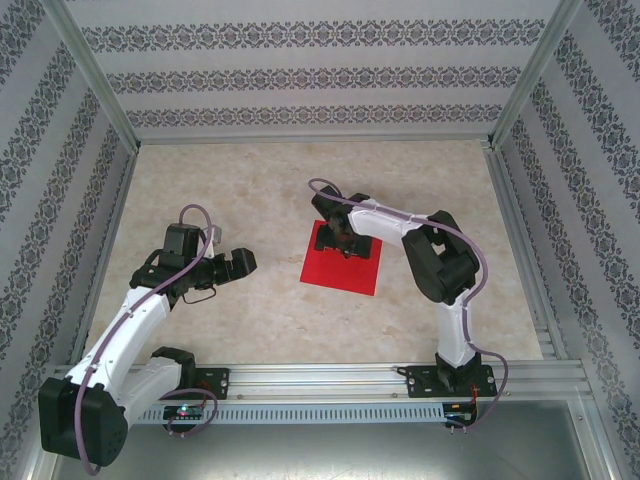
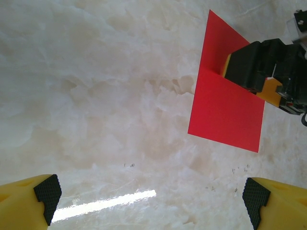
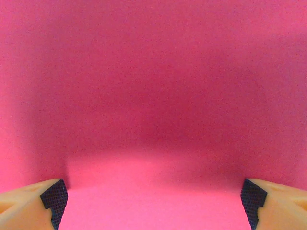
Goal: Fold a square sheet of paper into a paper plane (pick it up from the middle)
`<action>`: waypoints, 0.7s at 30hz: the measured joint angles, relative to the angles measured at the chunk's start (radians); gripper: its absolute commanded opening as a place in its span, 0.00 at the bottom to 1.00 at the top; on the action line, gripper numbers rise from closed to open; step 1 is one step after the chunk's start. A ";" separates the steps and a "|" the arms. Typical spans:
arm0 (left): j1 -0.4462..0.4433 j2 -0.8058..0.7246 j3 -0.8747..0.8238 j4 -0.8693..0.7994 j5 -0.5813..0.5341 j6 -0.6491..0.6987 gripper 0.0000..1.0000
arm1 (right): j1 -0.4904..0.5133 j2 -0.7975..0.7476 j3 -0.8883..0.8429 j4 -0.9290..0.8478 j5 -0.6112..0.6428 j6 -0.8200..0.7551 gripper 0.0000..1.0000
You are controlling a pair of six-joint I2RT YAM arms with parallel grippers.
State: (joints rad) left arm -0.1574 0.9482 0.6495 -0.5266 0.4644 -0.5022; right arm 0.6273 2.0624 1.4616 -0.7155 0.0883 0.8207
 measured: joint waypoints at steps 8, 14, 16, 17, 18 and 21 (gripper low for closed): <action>0.000 -0.001 -0.013 0.002 0.003 0.000 1.00 | 0.029 0.056 0.084 -0.012 0.000 -0.105 0.95; 0.000 -0.001 -0.017 0.003 0.003 -0.003 1.00 | 0.050 0.058 0.086 -0.005 -0.003 -0.171 0.95; 0.000 -0.001 -0.017 0.003 0.003 -0.003 1.00 | 0.050 0.058 0.086 -0.006 -0.004 -0.174 0.96; 0.000 -0.001 -0.017 0.003 0.003 -0.003 1.00 | 0.050 0.058 0.086 -0.005 -0.003 -0.174 0.97; 0.000 -0.001 -0.017 0.003 0.003 -0.004 1.00 | 0.050 0.056 0.086 -0.006 -0.003 -0.174 0.97; 0.000 0.000 -0.017 0.003 0.003 -0.004 1.00 | 0.051 0.040 0.084 -0.007 -0.003 -0.164 0.98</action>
State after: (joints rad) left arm -0.1570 0.9478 0.6323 -0.5236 0.4675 -0.5064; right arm 0.6788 2.1029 1.5459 -0.7223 0.0853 0.6571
